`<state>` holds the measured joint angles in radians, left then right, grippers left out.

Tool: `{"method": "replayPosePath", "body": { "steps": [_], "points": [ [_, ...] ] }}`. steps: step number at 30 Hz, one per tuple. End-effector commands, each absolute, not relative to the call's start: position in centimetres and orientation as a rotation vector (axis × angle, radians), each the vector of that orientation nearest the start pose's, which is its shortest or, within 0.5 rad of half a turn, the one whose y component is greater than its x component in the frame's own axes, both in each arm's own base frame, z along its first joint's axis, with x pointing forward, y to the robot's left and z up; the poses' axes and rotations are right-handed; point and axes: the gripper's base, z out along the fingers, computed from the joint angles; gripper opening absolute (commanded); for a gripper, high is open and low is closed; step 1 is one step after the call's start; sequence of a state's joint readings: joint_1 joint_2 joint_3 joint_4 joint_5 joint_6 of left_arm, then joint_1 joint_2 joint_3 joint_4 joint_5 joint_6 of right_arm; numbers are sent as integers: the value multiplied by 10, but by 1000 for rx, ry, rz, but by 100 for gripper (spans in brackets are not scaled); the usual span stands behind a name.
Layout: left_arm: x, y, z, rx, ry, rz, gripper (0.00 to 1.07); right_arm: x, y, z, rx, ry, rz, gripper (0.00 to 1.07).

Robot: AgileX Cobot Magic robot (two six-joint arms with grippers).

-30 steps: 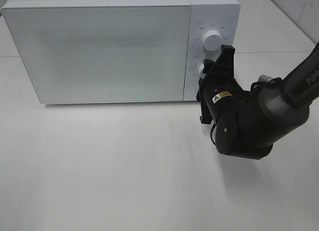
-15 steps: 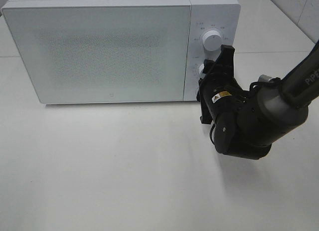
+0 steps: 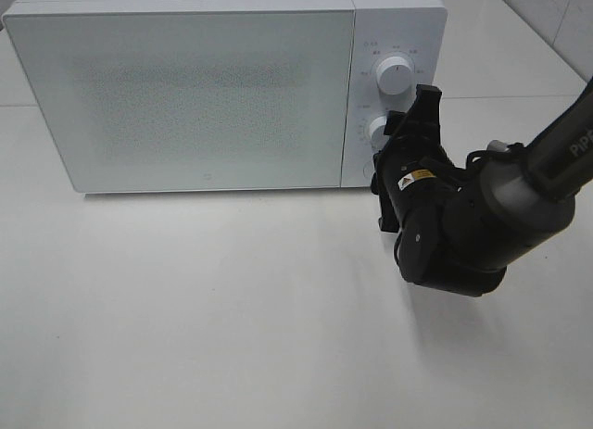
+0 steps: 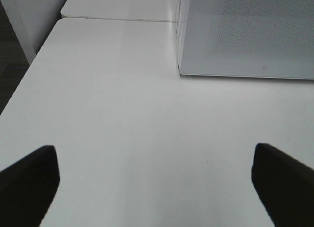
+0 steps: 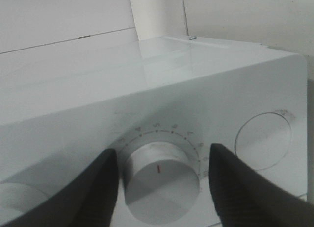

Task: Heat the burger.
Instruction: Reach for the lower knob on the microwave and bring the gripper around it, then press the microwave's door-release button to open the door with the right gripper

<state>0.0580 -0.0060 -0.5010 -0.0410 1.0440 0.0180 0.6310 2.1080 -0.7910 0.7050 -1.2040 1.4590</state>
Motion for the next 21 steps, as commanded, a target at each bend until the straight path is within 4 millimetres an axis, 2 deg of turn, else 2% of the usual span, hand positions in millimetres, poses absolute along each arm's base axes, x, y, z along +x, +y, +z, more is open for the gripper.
{"method": "replayPosePath", "body": {
  "steps": [1, 11, 21],
  "points": [
    [-8, -4, 279, -34, 1993, -2, 100, 323, 159, 131, 1237, 1030, 1273, 60],
    [-8, -4, 279, -34, 1993, -2, 100, 319, 159, 133, 1198, 1073, 1276, 62],
    [-8, -4, 279, -34, 1993, -2, 100, 286, 145, 147, 1029, 1248, 1183, 62]
  ]
}}
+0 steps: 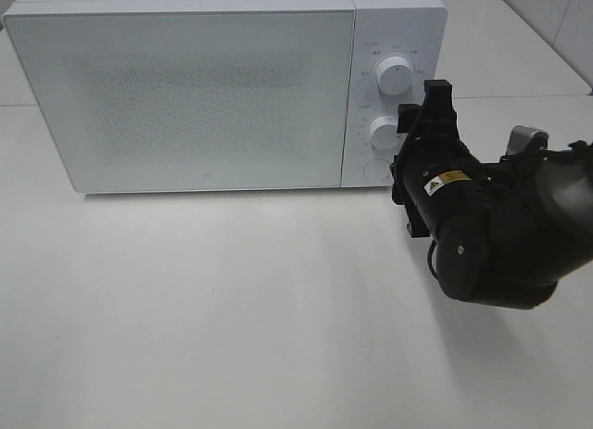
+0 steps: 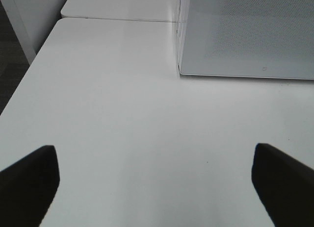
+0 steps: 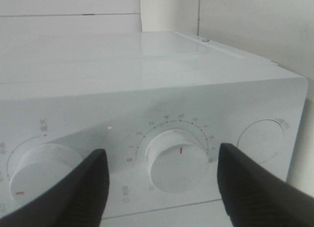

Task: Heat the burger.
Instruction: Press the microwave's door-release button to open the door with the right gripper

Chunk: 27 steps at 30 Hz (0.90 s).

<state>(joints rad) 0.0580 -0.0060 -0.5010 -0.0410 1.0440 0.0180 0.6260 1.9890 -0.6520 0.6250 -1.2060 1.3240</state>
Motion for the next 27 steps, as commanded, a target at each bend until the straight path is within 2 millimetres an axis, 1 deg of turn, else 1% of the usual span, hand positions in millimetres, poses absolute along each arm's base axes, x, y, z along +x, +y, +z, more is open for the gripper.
{"method": "replayPosePath", "body": {
  "steps": [1, 2, 3, 4, 5, 6, 7, 9, 10, 11, 12, 13, 14, 15, 16, 17, 18, 19, 20, 21, 22, 23, 24, 25, 26, 27],
  "points": [
    [-8, -4, 279, -34, 1993, -2, 100, 279, 142, 149, 979, 1289, 1163, 62],
    [-8, -4, 279, -34, 1993, -2, 100, 279, 142, 149, 979, 1289, 1163, 62],
    [-8, -4, 279, -34, 1993, -2, 100, 270, 140, 152, 909, 1337, 1145, 62],
    [-8, -4, 279, -34, 1993, -2, 100, 266, 139, 155, 867, 1359, 1127, 62],
    [-8, -4, 279, -34, 1993, -2, 100, 266, 139, 155, 867, 1359, 1127, 62],
    [-8, -4, 279, -34, 1993, -2, 100, 261, 138, 157, 798, 1427, 1088, 62],
    [-8, -4, 279, -34, 1993, -2, 100, 261, 138, 157, 798, 1427, 1088, 62],
    [-8, -4, 279, -34, 1993, -2, 100, 252, 138, 164, 682, 1556, 993, 62],
    [-8, -4, 279, -34, 1993, -2, 100, 252, 138, 164, 682, 1556, 993, 62],
    [-8, -4, 279, -34, 1993, -2, 100, 248, 137, 172, 587, 1630, 903, 62],
    [-8, -4, 279, -34, 1993, -2, 100, 246, 137, 175, 528, 1660, 853, 62],
    [-8, -4, 279, -34, 1993, -2, 100, 246, 137, 175, 528, 1660, 853, 62],
    [-8, -4, 279, -34, 1993, -2, 100, 242, 135, 185, 424, 1705, 768, 62],
    [-8, -4, 279, -34, 1993, -2, 100, 240, 135, 191, 359, 1721, 723, 62],
    [-8, -4, 279, -34, 1993, -2, 100, 240, 135, 191, 359, 1721, 723, 62],
    [-8, -4, 279, -34, 1993, -2, 100, 236, 133, 201, 247, 1731, 652, 62],
    [-8, -4, 279, -34, 1993, -2, 100, 236, 133, 201, 247, 1731, 652, 62],
    [-8, -4, 279, -34, 1993, -2, 100, 232, 132, 210, 133, 1739, 578, 63],
    [-8, -4, 279, -34, 1993, -2, 100, 229, 131, 213, 68, 1751, 536, 64],
    [-8, -4, 279, -34, 1993, -2, 100, 229, 131, 213, 68, 1751, 536, 64],
    [-8, -4, 279, -34, 1993, -2, 100, 223, 130, 220, -62, 1775, 460, 66],
    [-8, -4, 279, -34, 1993, -2, 100, 220, 129, 222, -130, 1795, 424, 67],
    [-8, -4, 279, -34, 1993, -2, 100, 220, 129, 222, -130, 1795, 424, 67],
    [-8, -4, 279, -34, 1993, -2, 100, 213, 129, 222, -230, 1853, 386, 69],
    [-8, -4, 279, -34, 1993, -2, 100, 213, 129, 222, -230, 1853, 386, 69],
    [-8, -4, 279, -34, 1993, -2, 100, 207, 127, 223, -304, 1900, 362, 71]
  ]
}}
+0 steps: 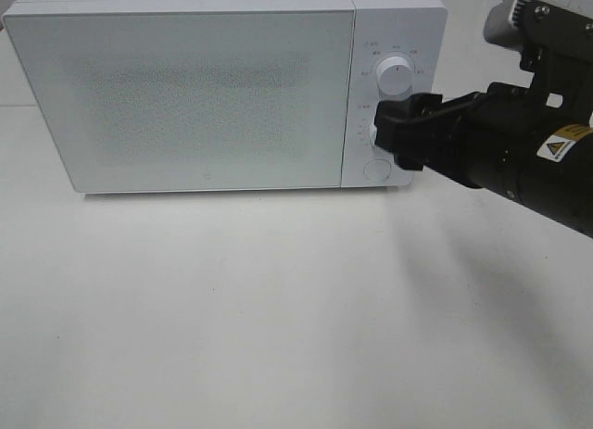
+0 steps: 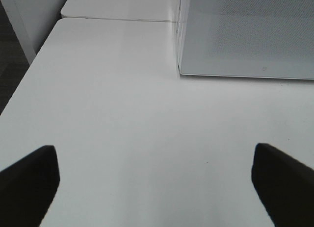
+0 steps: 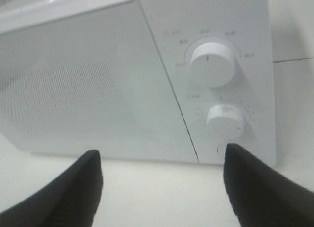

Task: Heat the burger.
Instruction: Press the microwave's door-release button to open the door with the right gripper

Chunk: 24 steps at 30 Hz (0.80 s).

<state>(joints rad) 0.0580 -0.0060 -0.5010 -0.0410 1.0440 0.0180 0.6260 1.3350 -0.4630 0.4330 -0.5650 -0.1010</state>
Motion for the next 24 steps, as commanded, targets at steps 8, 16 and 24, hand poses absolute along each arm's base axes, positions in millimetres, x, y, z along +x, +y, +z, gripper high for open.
{"method": "replayPosePath", "body": {
  "steps": [8, 16, 24],
  "points": [
    [-8, -4, 279, -34, 1993, -2, 100, 179, 124, 226, -536, 2068, 388, 74],
    [-8, -4, 279, -34, 1993, -2, 100, 155, 119, 232, -764, 2163, 400, 74],
    [-8, -4, 279, -34, 1993, -2, 100, 138, 89, 276, -813, 2403, 127, 74]
  ]
}}
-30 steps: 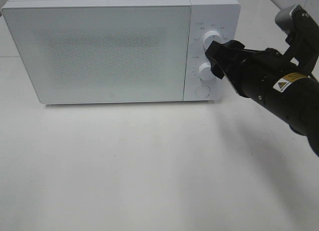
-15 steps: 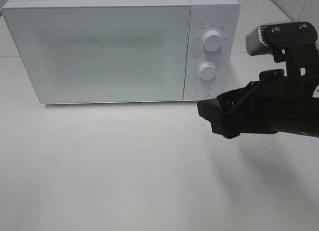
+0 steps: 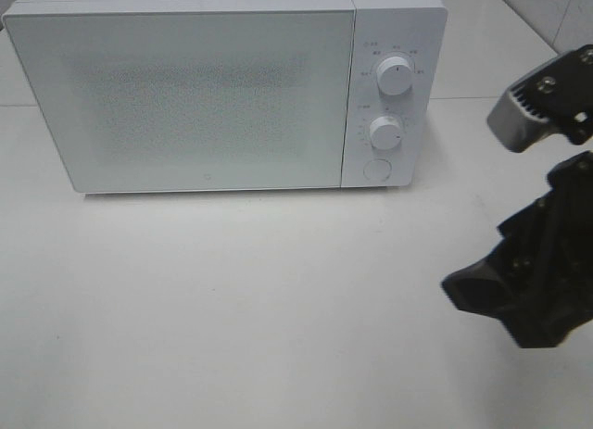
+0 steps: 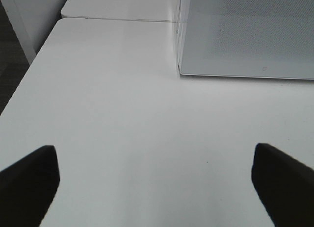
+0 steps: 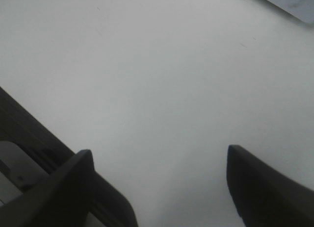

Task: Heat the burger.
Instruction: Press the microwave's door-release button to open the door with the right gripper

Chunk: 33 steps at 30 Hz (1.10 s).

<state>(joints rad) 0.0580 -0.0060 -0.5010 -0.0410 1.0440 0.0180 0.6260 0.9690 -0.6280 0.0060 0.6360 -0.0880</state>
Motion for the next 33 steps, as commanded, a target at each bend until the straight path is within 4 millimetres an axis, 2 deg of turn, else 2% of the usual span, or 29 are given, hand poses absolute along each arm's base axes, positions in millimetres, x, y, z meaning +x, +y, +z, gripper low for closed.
{"method": "replayPosePath", "body": {
  "steps": [1, 3, 9, 10, 12, 14, 15, 17, 18, 21, 23, 29, 33],
  "points": [
    [-8, -4, 279, -34, 1993, -2, 100, 138, 89, 276, -813, 2403, 127, 74],
    [-8, -4, 279, -34, 1993, -2, 100, 126, 78, 282, -801, 2427, 88, 74],
    [-8, -4, 279, -34, 1993, -2, 100, 104, 62, 292, -783, 2429, 85, 75],
    [-8, -4, 279, -34, 1993, -2, 100, 104, 62, 292, -783, 2429, 85, 75],
    [-8, -4, 279, -34, 1993, -2, 100, 89, 51, 293, -786, 2394, 85, 77],
    [-8, -4, 279, -34, 1993, -2, 100, 84, 47, 293, -778, 2376, 92, 77],
    [-8, -4, 279, -34, 1993, -2, 100, 73, 39, 292, -762, 2344, 98, 76],
    [-8, -4, 279, -34, 1993, -2, 100, 68, 35, 291, -751, 2331, 102, 76],
    [-8, -4, 279, -34, 1993, -2, 100, 61, 28, 288, -695, 2322, 103, 76],
    [-8, -4, 279, -34, 1993, -2, 100, 58, 24, 286, -664, 2318, 96, 76],
    [-8, -4, 279, -34, 1993, -2, 100, 47, 9, 282, -478, 2279, 49, 76],
    [-8, -4, 279, -34, 1993, -2, 100, 27, -3, 283, -272, 2145, -2, 76],
    [-8, -4, 279, -34, 1993, -2, 100, 17, -7, 283, -196, 2084, -27, 76]
  ]
}}
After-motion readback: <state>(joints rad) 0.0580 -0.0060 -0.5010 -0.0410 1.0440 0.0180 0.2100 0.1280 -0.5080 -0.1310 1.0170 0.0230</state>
